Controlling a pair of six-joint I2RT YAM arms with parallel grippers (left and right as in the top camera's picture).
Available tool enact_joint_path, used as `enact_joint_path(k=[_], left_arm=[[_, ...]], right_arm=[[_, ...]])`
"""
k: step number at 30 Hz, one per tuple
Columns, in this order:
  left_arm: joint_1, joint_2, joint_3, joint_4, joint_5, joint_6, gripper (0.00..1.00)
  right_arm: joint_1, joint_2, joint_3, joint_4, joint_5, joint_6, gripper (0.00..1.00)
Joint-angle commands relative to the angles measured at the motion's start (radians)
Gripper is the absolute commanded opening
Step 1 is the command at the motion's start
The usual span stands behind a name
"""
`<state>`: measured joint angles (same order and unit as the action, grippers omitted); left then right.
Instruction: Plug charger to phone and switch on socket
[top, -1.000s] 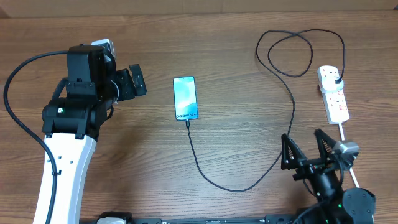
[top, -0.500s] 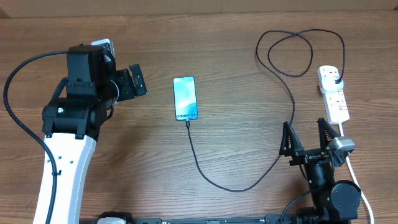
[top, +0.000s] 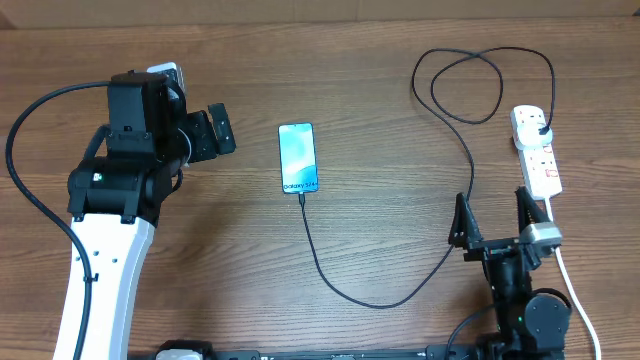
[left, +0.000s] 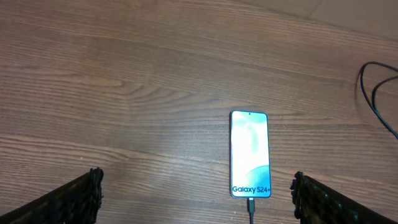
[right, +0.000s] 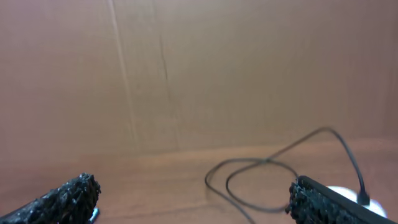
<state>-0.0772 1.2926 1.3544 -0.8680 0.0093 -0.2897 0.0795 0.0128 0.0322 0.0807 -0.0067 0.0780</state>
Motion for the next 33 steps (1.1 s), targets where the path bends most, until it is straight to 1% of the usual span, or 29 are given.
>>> enact_joint_path(k=[1, 6, 10, 15, 19, 33], left_arm=[[-0.001, 0.003, 0.005, 0.003, -0.017, -0.013, 1.0], [-0.001, 0.003, 0.005, 0.003, -0.017, -0.013, 1.0], [-0.001, 0.003, 0.005, 0.004, -0.017, -0.014, 1.0], [-0.001, 0.003, 0.005, 0.003, -0.017, -0.013, 1.0], [-0.001, 0.003, 0.005, 0.004, -0.017, -0.013, 1.0], [-0.001, 0.003, 0.005, 0.003, -0.017, -0.013, 1.0]], right_arm=[[0.005, -0.01, -0.025, -0.016, 0.027, 0.064, 1.0], [0.004, -0.01, -0.025, -0.066, 0.041, 0.067, 1.0], [0.002, -0.01, -0.025, -0.161, 0.043, 0.032, 1.0], [0.003, -0.01, -0.025, -0.166, 0.024, -0.128, 1.0], [-0.003, -0.01, -0.025, -0.168, 0.031, -0.198, 1.0], [-0.025, -0.01, -0.025, -0.169, 0.032, -0.183, 1.0]])
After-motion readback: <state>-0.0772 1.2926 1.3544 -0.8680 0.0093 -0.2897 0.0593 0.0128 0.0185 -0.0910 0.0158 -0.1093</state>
